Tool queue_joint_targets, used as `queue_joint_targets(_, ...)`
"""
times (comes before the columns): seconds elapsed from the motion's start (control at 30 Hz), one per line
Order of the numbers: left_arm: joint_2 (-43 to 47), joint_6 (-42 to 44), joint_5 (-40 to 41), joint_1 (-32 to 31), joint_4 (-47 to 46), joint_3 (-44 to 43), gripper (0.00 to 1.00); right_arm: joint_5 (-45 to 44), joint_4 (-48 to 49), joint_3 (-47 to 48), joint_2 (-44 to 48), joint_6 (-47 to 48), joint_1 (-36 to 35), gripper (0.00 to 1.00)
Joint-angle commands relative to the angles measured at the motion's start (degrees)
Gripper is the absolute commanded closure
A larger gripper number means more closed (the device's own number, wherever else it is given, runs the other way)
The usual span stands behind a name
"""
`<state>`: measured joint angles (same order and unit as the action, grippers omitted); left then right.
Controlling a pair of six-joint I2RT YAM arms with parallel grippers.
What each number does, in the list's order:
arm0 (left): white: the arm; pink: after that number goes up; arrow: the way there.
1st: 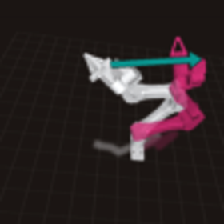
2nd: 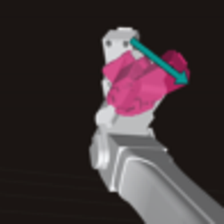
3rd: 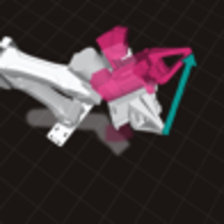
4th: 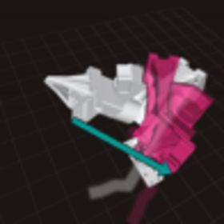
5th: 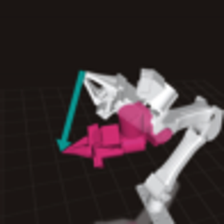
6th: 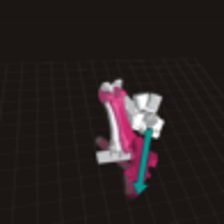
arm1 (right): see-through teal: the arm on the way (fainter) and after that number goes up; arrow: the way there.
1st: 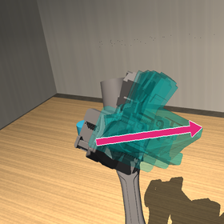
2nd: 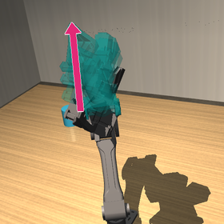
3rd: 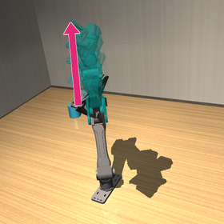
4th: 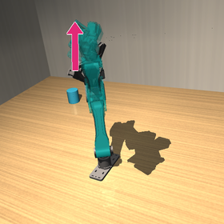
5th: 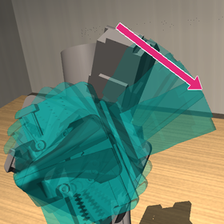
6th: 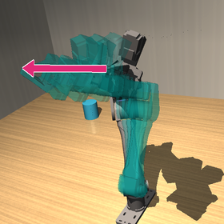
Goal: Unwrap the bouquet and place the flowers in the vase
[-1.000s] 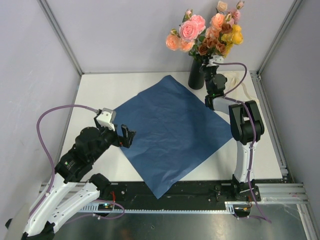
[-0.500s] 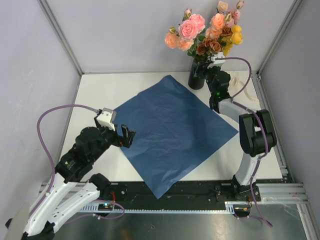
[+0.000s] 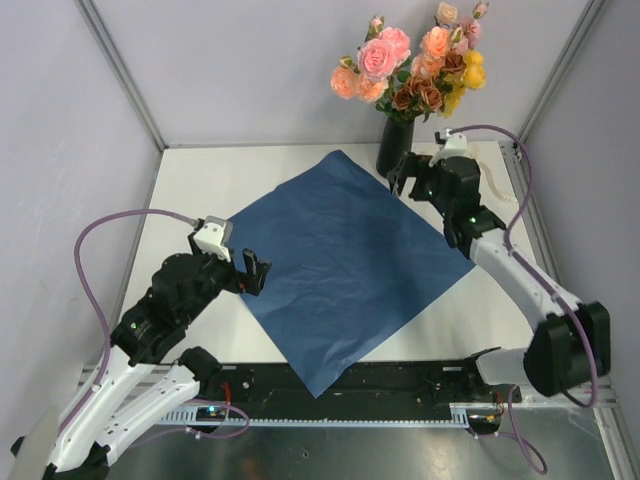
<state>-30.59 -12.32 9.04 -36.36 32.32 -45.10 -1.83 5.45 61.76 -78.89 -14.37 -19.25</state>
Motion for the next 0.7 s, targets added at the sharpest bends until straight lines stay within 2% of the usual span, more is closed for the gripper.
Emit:
queue_joint_targets(0.0,0.8,1.6,3.0,-0.3,-1.2,-1.0,0.00,-0.6,-20.0,-1.7,11.5,-5.0,-3.1,0.01)
queue_joint_targets(0.13,1.0,0.7,2.7,-0.3,-1.2,-3.3,0.00,-6.9,-31.9,-2.2,20.6,-4.1,-6.3,0.01)
queue_joint_targets(0.27,0.8,-0.2,2.3,-0.2,-1.4,-6.9,0.00,-6.3,-37.8,-4.1,29.5,-6.6,-7.1,0.01)
queue_joint_targets(0.5,-0.1,3.1,4.4,-0.3,-3.1,-9.9,0.00,-0.6,-35.7,-12.1,45.0,-9.1,-7.5,0.01)
queue_joint_targets(0.67,0.1,3.7,4.2,-0.3,-5.1,-9.5,0.00,-2.1,-36.4,-12.9,49.0,-8.5,-7.4,0.01)
